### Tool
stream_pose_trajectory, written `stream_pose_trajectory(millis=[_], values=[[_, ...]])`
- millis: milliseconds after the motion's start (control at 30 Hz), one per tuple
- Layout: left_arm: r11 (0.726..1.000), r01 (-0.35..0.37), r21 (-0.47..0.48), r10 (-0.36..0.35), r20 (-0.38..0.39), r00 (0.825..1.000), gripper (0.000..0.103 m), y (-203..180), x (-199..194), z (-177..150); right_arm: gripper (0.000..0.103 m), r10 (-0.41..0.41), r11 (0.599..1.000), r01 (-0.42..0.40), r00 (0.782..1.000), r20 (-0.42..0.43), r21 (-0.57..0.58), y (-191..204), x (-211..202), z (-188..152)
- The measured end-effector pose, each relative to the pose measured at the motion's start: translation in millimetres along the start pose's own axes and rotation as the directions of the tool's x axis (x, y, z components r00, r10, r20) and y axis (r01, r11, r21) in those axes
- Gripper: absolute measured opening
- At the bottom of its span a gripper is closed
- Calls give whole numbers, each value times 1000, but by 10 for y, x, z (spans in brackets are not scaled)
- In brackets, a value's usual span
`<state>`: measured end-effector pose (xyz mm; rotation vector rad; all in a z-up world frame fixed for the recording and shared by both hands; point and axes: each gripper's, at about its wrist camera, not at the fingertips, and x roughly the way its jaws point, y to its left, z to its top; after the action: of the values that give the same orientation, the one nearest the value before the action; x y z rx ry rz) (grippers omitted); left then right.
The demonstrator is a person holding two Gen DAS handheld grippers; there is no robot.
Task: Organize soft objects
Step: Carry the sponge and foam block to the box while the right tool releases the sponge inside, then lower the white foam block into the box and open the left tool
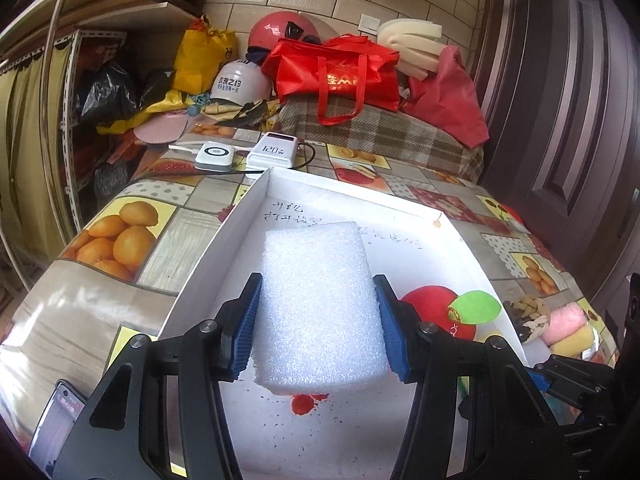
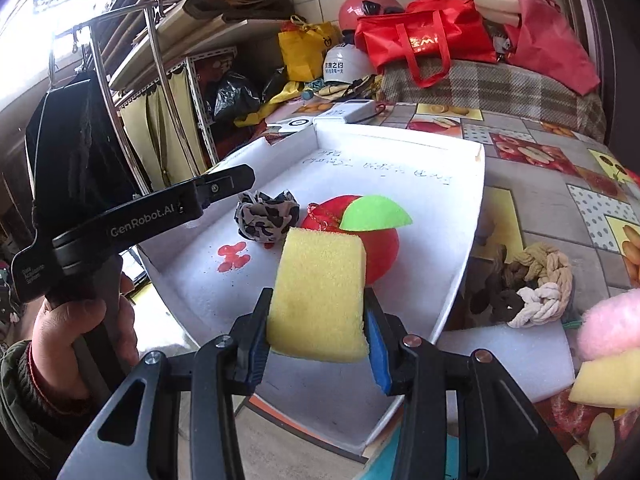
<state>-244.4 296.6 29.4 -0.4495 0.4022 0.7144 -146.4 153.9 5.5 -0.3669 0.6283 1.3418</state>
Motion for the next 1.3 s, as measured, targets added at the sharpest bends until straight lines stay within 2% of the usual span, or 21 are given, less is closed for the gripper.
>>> stream_pose_trajectory(millis=[167, 367, 533, 567, 600, 633, 667, 700, 733, 800, 1300], values=[[999, -12, 36, 12, 9, 1000, 54, -71, -20, 4, 41, -42, 999, 42, 999, -23, 3, 57, 96, 40], [995, -24, 92, 24, 0, 1000, 54, -161, 12, 7, 41, -112, 980, 106, 993, 26, 168, -225, 107, 130], [989, -58, 140, 60, -13, 998, 54, -276, 90, 2, 45, -126, 980, 121, 992, 26, 156, -165, 107, 141], [986, -72, 147, 74, -11, 997, 55, -289, 91, -2, 53, -124, 981, 118, 992, 27, 155, -158, 105, 141], [985, -83, 151, 85, -5, 996, 55, -292, 83, -7, 69, -125, 981, 119, 992, 32, 153, -151, 94, 139], [985, -88, 149, 88, 2, 996, 62, -288, 70, -10, 80, -132, 981, 125, 990, 40, 151, -143, 80, 140], [985, -91, 144, 90, 14, 996, 79, -274, 54, -8, 93, -138, 980, 129, 989, 49, 149, -136, 66, 146], [987, -96, 130, 93, 29, 995, 92, -252, 27, -3, 100, -142, 980, 133, 988, 56, 149, -138, 54, 150], [989, -94, 116, 88, 50, 995, 94, -226, -10, -2, 103, -143, 979, 132, 988, 63, 157, -151, 40, 148], [990, -98, 106, 91, 73, 993, 102, -205, -51, 6, 103, -132, 978, 119, 989, 67, 169, -201, 34, 163], [984, -141, 111, 122, 163, 979, 102, -234, -205, -22, 103, -136, 979, 116, 985, 108, 170, -163, -36, 141]])
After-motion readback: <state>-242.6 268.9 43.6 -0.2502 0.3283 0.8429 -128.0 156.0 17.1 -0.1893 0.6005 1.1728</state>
